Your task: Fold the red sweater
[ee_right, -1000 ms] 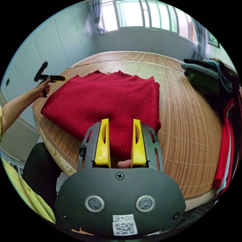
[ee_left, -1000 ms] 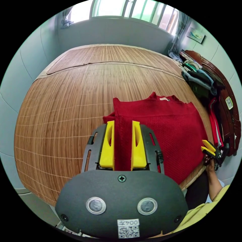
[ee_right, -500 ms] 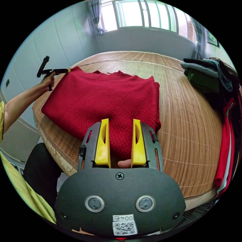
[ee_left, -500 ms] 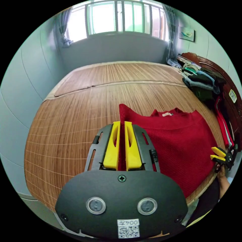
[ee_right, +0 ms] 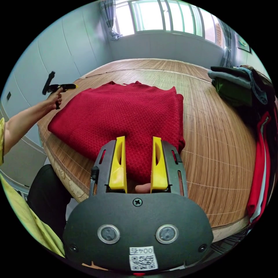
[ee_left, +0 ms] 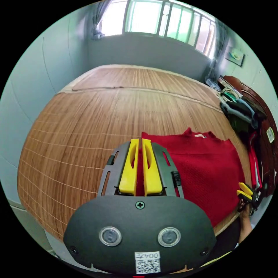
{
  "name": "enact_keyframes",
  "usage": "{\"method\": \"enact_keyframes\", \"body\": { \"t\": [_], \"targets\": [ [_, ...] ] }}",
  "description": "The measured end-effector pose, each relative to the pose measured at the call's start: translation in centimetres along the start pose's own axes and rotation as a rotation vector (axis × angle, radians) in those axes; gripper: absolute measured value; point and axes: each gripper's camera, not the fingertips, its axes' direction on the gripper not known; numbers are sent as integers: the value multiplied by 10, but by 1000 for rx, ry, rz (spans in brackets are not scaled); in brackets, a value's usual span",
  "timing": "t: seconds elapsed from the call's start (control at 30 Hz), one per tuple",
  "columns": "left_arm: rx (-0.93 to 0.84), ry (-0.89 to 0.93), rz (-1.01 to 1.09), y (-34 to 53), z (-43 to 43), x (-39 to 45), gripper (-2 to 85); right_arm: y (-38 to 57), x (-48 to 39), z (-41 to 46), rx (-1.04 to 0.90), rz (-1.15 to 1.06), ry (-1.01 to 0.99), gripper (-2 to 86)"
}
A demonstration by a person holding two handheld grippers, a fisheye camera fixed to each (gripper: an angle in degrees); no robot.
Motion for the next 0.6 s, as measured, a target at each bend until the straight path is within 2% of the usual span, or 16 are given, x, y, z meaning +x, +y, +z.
{"method": "enact_keyframes", "body": {
  "t": [0.1, 0.17, 0.23, 0.3, 0.47, 0.6],
  "targets": [
    [-5, 48, 136, 22, -20, 44, 7, -5, 3, -5, -2, -1, -1, 135],
    [7, 18, 194, 48, -18, 74, 5, -9, 6, -10, -5, -3, -1, 135],
    [-19, -29, 170, 63, 1, 82, 4, -11, 9, -14, -4, -2, -1, 134],
    [-129, 13, 134, 72, 34, 77, 4, -14, 13, -18, -1, 2, -8, 134],
    [-144, 254, -51, 72, 53, 25, 7, -11, 49, -67, 102, 64, -140, 123],
    [-138, 252, -46, 74, 55, 23, 8, 20, 94, -107, 129, 142, -180, 102]
  ]
}}
